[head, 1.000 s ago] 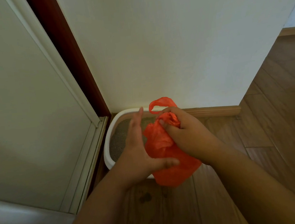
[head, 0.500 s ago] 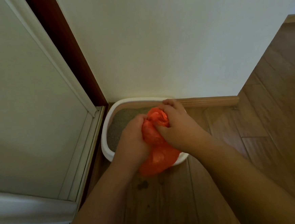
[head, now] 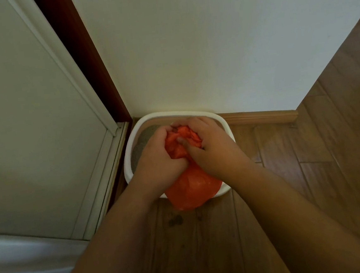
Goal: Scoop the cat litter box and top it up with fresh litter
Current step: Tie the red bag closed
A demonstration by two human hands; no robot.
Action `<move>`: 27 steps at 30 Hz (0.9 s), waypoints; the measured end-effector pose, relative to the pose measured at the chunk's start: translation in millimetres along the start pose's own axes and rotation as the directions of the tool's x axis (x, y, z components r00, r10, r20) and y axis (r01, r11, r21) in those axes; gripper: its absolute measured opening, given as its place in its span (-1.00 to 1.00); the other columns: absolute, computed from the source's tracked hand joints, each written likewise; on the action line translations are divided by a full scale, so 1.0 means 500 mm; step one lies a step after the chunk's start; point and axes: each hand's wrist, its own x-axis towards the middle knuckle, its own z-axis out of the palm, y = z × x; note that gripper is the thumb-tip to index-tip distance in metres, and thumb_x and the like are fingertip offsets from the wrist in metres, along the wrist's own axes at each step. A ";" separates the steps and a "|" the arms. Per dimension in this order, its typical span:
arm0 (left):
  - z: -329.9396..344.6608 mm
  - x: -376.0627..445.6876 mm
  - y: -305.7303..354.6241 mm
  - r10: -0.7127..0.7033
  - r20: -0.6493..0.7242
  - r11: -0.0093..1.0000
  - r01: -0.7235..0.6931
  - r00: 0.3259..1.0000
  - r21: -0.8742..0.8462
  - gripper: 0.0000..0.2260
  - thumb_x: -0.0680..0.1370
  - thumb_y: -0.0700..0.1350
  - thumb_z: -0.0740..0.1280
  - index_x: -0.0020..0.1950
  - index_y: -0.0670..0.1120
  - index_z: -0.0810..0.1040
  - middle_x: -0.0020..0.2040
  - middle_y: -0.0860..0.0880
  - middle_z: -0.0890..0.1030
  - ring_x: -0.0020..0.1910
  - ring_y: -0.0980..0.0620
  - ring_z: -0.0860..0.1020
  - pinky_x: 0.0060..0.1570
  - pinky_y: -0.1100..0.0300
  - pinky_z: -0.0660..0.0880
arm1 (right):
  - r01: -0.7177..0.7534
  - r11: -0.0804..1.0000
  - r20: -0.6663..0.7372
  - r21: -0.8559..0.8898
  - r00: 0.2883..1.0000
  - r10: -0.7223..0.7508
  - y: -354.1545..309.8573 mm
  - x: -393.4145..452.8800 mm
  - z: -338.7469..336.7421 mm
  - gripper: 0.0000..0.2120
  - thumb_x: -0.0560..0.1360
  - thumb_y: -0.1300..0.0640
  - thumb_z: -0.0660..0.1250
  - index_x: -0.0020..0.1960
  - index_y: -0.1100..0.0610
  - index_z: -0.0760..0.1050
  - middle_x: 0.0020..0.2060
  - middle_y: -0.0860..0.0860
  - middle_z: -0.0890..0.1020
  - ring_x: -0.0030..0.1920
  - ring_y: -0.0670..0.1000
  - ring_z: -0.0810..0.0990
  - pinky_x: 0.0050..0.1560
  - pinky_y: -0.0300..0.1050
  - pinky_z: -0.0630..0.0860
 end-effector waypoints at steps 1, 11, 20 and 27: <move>-0.003 -0.004 0.004 0.008 0.054 0.999 -0.005 0.999 -0.048 -0.43 0.44 -0.13 0.49 0.38 0.16 0.40 0.19 0.18 0.55 0.14 0.18 0.54 0.02 0.23 0.54 | -0.002 1.000 -0.003 -0.007 1.000 0.001 0.005 0.004 -0.001 -0.66 0.63 -0.01 0.30 0.40 -0.12 0.47 0.29 -0.09 0.50 0.24 -0.09 0.48 0.22 -0.27 0.40; 0.002 0.014 -0.008 0.089 -0.027 0.996 -0.089 0.996 0.022 -0.62 0.63 -0.10 0.30 0.43 0.10 0.36 0.23 0.13 0.52 0.16 0.22 0.52 0.05 0.29 0.50 | -0.017 0.983 0.032 0.184 0.999 0.012 -0.005 0.008 -0.001 -0.65 0.67 -0.10 0.17 0.43 -0.20 0.46 0.32 -0.20 0.53 0.34 -0.17 0.45 0.42 0.02 0.41; 0.007 0.015 -0.006 0.088 -0.066 0.996 -0.086 0.994 0.026 -0.62 0.61 -0.13 0.29 0.41 0.12 0.42 0.24 0.11 0.54 0.19 0.18 0.54 0.16 0.03 0.58 | -0.091 0.996 -0.075 0.016 0.993 0.092 -0.026 0.004 -0.013 -0.54 0.61 -0.10 0.32 0.48 -0.08 0.36 0.32 -0.11 0.53 0.28 -0.08 0.50 0.30 -0.10 0.51; -0.007 0.047 0.071 0.071 -0.075 0.996 -0.067 0.995 0.053 -0.70 0.62 -0.12 0.29 0.32 0.12 0.43 0.15 0.19 0.50 0.11 0.21 0.51 0.08 0.15 0.54 | -0.124 0.992 -0.101 -0.020 0.987 0.121 -0.066 0.032 -0.072 -0.55 0.60 -0.10 0.33 0.46 -0.11 0.37 0.30 -0.12 0.53 0.16 -0.12 0.48 0.20 -0.16 0.50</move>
